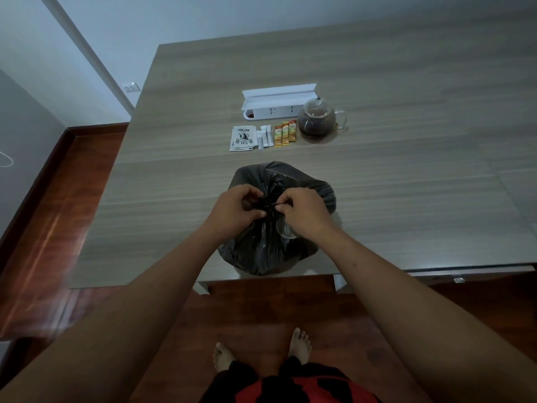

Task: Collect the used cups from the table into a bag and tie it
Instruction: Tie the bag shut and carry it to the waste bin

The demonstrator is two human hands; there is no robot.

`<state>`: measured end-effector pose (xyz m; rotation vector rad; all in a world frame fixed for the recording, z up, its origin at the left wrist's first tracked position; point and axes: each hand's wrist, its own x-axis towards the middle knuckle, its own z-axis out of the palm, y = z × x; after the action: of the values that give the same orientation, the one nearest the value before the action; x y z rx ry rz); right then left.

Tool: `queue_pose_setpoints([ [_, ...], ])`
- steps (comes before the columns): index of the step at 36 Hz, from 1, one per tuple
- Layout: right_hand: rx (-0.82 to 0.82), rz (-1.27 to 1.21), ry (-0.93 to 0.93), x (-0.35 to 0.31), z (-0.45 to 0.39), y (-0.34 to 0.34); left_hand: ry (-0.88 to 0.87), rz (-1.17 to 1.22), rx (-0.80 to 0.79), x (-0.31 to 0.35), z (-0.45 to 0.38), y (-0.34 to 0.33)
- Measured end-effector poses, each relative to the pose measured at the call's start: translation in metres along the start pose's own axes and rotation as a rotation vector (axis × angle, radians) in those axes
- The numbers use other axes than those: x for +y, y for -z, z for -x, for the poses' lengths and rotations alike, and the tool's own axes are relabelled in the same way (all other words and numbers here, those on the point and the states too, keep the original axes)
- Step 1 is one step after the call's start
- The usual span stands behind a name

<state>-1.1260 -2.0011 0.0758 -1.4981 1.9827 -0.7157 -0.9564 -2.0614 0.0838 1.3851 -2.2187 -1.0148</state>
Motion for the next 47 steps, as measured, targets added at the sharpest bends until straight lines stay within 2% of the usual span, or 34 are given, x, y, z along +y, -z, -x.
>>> queue_pose_setpoints([
  [10, 0.028, 0.022, 0.029, -0.005, -0.004, 0.0, 0.006, -0.148, 0.103, 0.005, -0.012, -0.002],
  [19, 0.013, 0.012, 0.043, -0.014, -0.007, 0.002, 0.03, -0.194, -0.042, 0.009, -0.003, 0.02],
  [27, -0.056, 0.041, 0.128, -0.056, -0.001, -0.013, 0.017, -0.242, 0.089, -0.003, 0.028, 0.058],
  [36, -0.168, 0.125, 0.324, -0.156, 0.027, -0.07, 0.146, -0.189, 0.324, -0.058, 0.116, 0.13],
  [37, -0.211, 0.152, 0.392, -0.183, 0.045, -0.096, 0.184, -0.167, 0.373, -0.078, 0.154, 0.147],
  [40, -0.257, 0.154, 0.447, -0.215, 0.064, -0.122, 0.233, -0.16, 0.413, -0.102, 0.193, 0.166],
  [47, -0.431, 0.237, 0.693, -0.317, 0.14, -0.23, 0.434, -0.086, 0.565, -0.177, 0.346, 0.221],
])
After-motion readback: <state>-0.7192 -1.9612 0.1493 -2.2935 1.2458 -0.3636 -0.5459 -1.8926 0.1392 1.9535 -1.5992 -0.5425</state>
